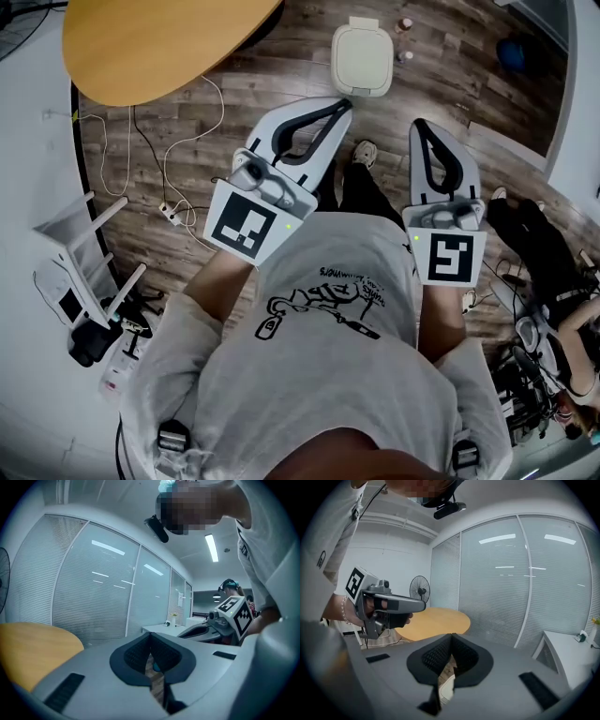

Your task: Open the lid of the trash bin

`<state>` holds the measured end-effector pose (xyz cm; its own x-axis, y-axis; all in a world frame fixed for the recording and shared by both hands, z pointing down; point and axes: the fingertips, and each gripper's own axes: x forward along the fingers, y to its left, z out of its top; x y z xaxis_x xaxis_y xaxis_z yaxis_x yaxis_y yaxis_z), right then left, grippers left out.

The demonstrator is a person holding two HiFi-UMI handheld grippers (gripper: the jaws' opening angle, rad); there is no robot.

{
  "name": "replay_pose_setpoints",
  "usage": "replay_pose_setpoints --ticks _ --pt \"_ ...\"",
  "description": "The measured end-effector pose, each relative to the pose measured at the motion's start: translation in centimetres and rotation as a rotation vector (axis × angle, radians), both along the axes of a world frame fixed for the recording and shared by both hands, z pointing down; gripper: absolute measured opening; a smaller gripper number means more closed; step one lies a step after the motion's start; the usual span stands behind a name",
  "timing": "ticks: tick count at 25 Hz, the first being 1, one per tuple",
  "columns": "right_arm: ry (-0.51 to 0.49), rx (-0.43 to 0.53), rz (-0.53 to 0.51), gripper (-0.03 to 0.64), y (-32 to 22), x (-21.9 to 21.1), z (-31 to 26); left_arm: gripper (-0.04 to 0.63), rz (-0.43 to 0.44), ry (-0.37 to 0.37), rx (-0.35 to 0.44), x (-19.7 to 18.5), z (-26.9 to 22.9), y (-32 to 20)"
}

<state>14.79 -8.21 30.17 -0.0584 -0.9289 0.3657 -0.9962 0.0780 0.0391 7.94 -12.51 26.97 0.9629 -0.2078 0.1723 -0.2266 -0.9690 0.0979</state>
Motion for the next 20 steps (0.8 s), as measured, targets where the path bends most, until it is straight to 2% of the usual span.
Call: replay_pose_setpoints --ticks 11,20 --pt "-0.019 -0.092 -0.032 0.023 -1.1 0.2 7.4 0.015 0.019 -0.068 -0.022 1.3 7.3 -1.2" --pt "0.01 -0.163 -0.068 0.038 -1.9 0.6 13.7 0.016 0.03 -0.132 -0.051 1.5 14.1 -1.7"
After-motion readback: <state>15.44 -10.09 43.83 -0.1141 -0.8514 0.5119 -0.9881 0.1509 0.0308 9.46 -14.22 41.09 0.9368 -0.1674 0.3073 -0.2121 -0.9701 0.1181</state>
